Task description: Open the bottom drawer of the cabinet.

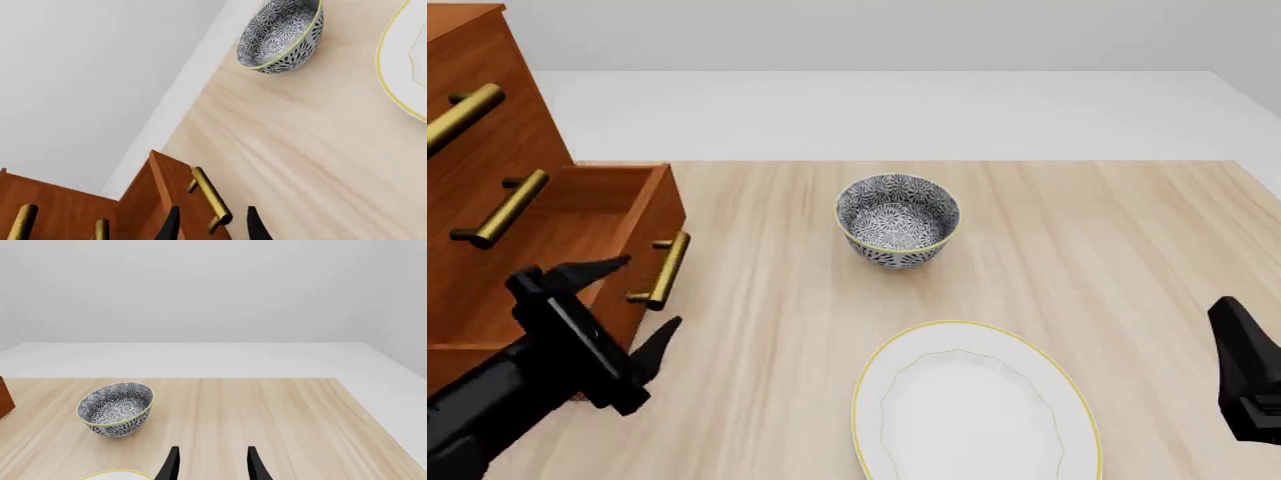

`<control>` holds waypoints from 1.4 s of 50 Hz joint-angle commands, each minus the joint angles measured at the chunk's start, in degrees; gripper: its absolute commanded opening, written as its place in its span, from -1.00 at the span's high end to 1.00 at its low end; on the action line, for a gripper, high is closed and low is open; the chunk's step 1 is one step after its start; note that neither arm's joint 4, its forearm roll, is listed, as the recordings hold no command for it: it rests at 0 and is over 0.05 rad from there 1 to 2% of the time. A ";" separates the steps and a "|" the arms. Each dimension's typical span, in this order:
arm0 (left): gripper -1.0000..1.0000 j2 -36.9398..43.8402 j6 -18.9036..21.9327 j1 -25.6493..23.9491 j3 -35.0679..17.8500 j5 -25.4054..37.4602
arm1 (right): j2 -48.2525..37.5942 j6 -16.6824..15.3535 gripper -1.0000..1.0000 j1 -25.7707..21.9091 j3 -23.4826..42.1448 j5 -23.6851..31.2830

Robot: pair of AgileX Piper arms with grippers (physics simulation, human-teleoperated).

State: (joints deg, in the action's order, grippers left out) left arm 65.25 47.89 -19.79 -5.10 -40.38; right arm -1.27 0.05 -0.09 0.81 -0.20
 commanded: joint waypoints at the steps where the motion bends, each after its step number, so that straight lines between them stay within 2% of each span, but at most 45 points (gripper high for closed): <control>1: -1.00 -19.34 -12.51 0.32 -6.39 32.34 | 0.02 -0.01 -1.00 0.00 0.00 0.01; 2: -1.00 -20.66 -13.33 0.88 -7.37 34.63 | -0.01 0.00 -1.00 -0.01 0.00 0.00; 7: -1.00 -18.57 -14.40 2.28 -10.01 38.51 | 0.00 -0.01 -1.00 0.00 0.00 0.00; 8: -1.00 -19.03 -14.46 3.84 -10.56 39.54 | -0.01 0.01 -1.00 0.00 0.00 -0.01; 13: -1.00 -16.80 -17.24 5.09 -14.10 43.44 | -0.01 0.01 -1.00 0.00 0.00 0.00; 14: -1.00 -17.36 -15.90 5.28 -13.80 43.18 | 0.00 0.00 -1.00 -0.01 0.00 0.00; 23: -1.00 -15.02 -15.77 8.15 -15.94 45.88 | -0.02 0.00 -1.00 -0.01 0.00 -0.01; 25: -1.00 -13.95 -17.40 8.50 -17.08 46.95 | -0.01 0.00 -1.00 0.00 0.00 -0.01; 28: -1.00 -13.55 -16.38 9.90 -16.74 46.19 | 0.00 0.00 -1.00 0.00 0.00 0.00; 31: -1.00 -11.83 -17.48 10.81 -17.40 46.32 | 0.00 0.01 -1.00 0.01 0.00 0.00; 32: -1.00 -10.12 -19.25 11.02 -18.37 47.03 | -0.01 0.00 -1.00 -0.01 0.00 0.00; 43: -1.00 -5.56 -22.36 12.89 -20.06 45.58 | 0.02 -0.01 -1.00 -0.01 0.00 0.01; 44: -1.00 -4.23 -24.13 12.35 -20.92 46.03 | -0.02 0.01 -1.00 0.00 0.00 -0.01; 56: -1.00 1.82 -30.10 13.17 -24.34 45.42 | -0.02 0.01 -1.00 0.01 0.00 -0.01; 63: -1.00 3.90 -31.59 13.65 -24.39 44.49 | 0.00 0.01 -1.00 0.01 0.00 0.00; 70: -1.00 6.61 -31.59 16.33 -23.59 42.04 | 0.00 -0.01 -1.00 0.01 0.00 0.00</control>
State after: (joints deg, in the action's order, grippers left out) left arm 67.97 18.00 -5.54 -28.60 3.63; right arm -1.27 0.05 -0.09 0.82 -0.20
